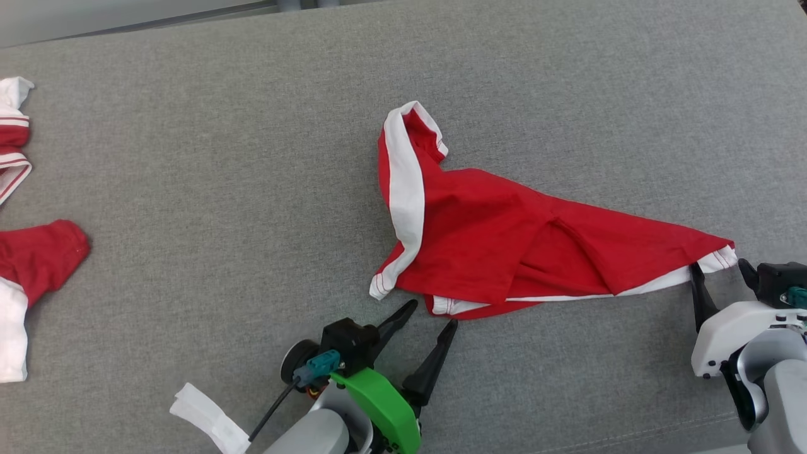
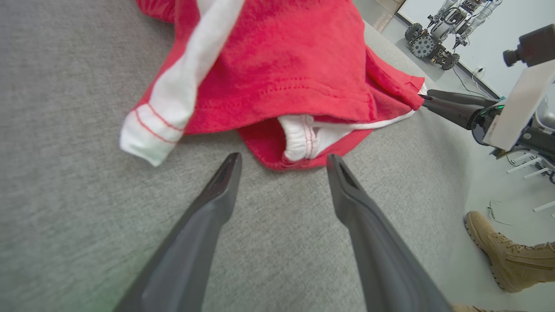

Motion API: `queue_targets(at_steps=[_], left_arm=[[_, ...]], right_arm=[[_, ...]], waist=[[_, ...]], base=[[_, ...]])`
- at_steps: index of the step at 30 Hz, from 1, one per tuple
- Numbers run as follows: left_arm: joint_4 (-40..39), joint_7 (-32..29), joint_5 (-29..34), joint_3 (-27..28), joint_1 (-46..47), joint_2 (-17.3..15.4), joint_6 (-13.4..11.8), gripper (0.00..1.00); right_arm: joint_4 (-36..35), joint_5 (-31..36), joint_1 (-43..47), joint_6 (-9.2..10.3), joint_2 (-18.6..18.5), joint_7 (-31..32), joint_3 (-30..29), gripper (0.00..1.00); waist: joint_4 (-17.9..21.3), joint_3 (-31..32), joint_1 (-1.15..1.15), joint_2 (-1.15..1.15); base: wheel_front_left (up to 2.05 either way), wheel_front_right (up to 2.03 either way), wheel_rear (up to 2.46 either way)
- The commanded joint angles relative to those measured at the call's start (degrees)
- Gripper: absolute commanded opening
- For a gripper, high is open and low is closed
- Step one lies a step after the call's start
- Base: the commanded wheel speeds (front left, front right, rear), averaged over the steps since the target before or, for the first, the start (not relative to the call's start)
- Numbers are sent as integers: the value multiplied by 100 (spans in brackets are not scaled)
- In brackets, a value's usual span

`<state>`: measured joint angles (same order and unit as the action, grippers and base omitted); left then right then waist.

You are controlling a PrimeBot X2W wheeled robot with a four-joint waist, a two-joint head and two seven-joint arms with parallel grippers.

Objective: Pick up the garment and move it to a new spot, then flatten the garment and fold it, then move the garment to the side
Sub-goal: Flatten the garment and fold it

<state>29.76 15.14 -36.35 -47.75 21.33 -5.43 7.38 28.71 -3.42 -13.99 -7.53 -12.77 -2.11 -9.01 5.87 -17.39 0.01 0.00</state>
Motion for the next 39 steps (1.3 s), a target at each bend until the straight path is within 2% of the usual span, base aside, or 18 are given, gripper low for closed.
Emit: queue_targets(at_steps=[1,10,17,18,19,20,21,22,24,25,26,32,34,36,39], left_arm=[[31,-3,-26,-11,89,-42,20,100],[81,-6,6,-94,137,-24,20,100],[-49,-6,55,-122,216,12,20,100],[-49,-5,41,-186,217,6,20,94],[-37,-6,14,-232,217,-2,22,76],[-38,-6,-10,-244,234,-21,25,47],[-29,-7,-18,-274,243,-48,25,31],[-19,-8,-26,-307,248,-62,25,0],[-9,-11,-60,-361,222,-88,26,0],[5,-11,-90,-390,206,-111,27,0],[14,-11,-108,-401,192,-125,28,0],[-22,-10,-459,-421,-142,-216,26,0],[-198,-9,-756,-419,-335,-285,26,0],[-490,-5,-1138,-400,-553,-420,20,0],[-1164,-22,-1741,-446,-847,-790,20,0]], right_arm=[[-8,-33,-81,8,-20,26,8,100],[-73,-49,-145,8,-192,221,22,100],[-29,-45,-151,8,-153,342,89,100],[-13,-48,-163,8,-133,340,117,100],[2,-55,-177,8,-116,357,158,100],[29,-62,-200,4,-99,375,214,100],[68,-69,-219,1,-75,390,287,100],[120,-86,-230,0,-57,418,336,100],[259,-123,-258,-15,-7,488,511,100],[338,-194,-279,-25,39,533,607,45],[393,-259,-284,-31,64,559,712,0],[252,-1118,-149,-29,-27,496,1199,0],[-82,-1804,34,-26,-45,736,1461,0],[-643,-2678,305,-11,-231,1150,1725,0],[-1793,-4002,870,8,-764,1892,1846,0]], waist=[[47,-53,-1,0],[16,-180,-1,0],[14,-279,-1,0],[22,-287,-1,0],[31,-301,-1,0],[45,-313,-1,0],[68,-325,-1,0],[80,-332,-1,0],[109,-318,-1,0],[124,-301,-1,0],[131,-282,-1,0],[104,103,-1,0],[89,338,-1,0],[77,595,-1,0],[15,981,-1,0]], base=[[0,0,0],[0,0,0],[0,0,0],[0,0,0],[0,0,0],[0,0,0],[0,0,0],[0,0,0],[0,0,0],[0,0,0],[0,0,0],[0,0,0],[0,0,0],[0,0,0],[0,0,0]])
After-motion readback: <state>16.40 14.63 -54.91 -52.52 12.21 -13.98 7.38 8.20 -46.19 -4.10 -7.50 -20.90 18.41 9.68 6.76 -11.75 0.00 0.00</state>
